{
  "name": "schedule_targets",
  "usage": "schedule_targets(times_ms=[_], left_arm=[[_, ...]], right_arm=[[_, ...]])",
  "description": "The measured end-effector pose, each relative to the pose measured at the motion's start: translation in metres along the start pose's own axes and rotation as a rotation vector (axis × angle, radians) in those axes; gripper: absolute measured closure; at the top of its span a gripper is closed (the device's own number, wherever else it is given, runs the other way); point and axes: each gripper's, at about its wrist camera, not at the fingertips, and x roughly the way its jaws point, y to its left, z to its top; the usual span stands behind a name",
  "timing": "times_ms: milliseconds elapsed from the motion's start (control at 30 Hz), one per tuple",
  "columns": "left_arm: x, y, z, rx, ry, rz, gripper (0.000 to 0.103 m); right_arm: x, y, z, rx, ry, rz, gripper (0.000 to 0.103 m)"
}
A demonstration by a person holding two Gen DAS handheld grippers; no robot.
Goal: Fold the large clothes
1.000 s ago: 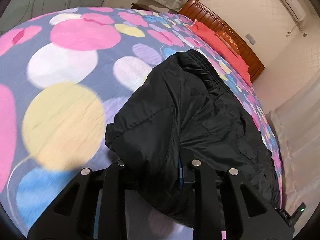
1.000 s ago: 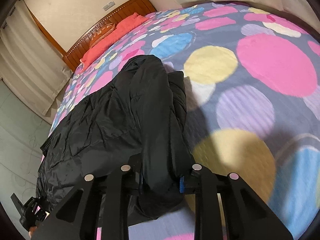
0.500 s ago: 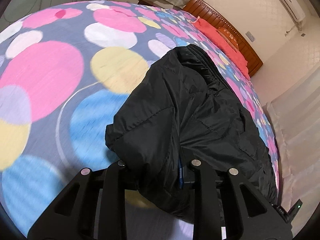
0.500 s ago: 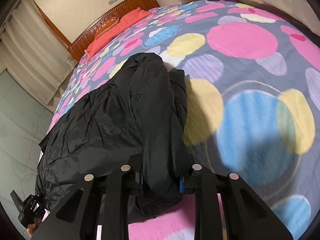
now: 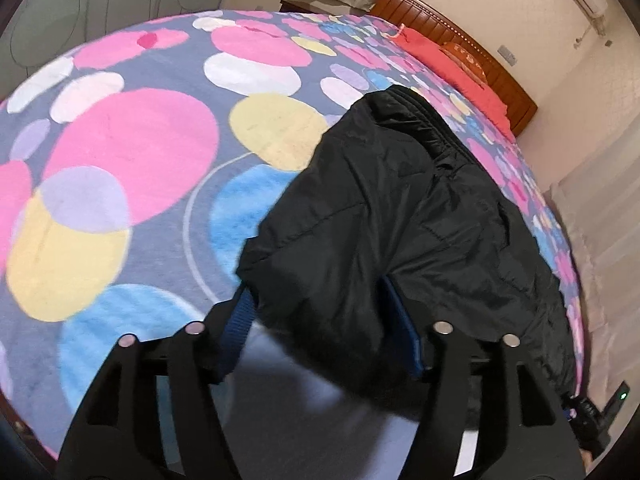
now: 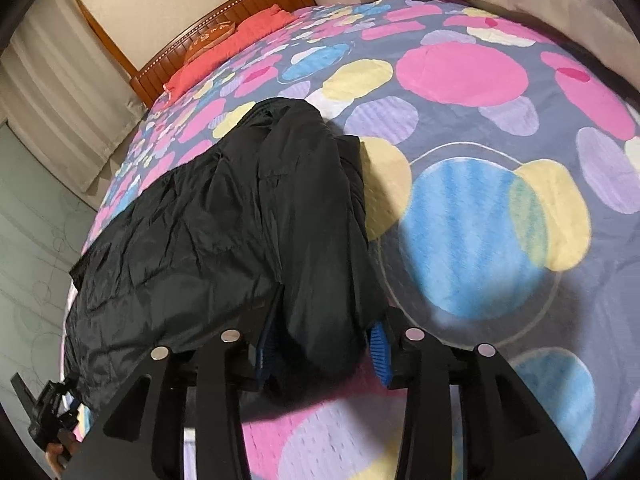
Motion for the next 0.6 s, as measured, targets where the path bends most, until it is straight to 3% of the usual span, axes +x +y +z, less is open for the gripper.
schedule_targets(times_ms=[333,467,600], left_arm=[[-0.023,0.018,-0.006,0.043,0.025,0.010,0.035],[-0.036,0.026,-0.002,0.030,0.001,0.058,0.035],[-0.045,0.035,0.009,0.013,-0.022,0.053,0.035]], right_arm=[[-0.032,0.019,-0.027,-0.119,0.034,-0.041,0.060],[-0.041,0.046,-0.039,-0.204,0.028,-0.021,0.060],[-0.043,0.077,-0.042,-0.287,0.009,-0.005,0.060]])
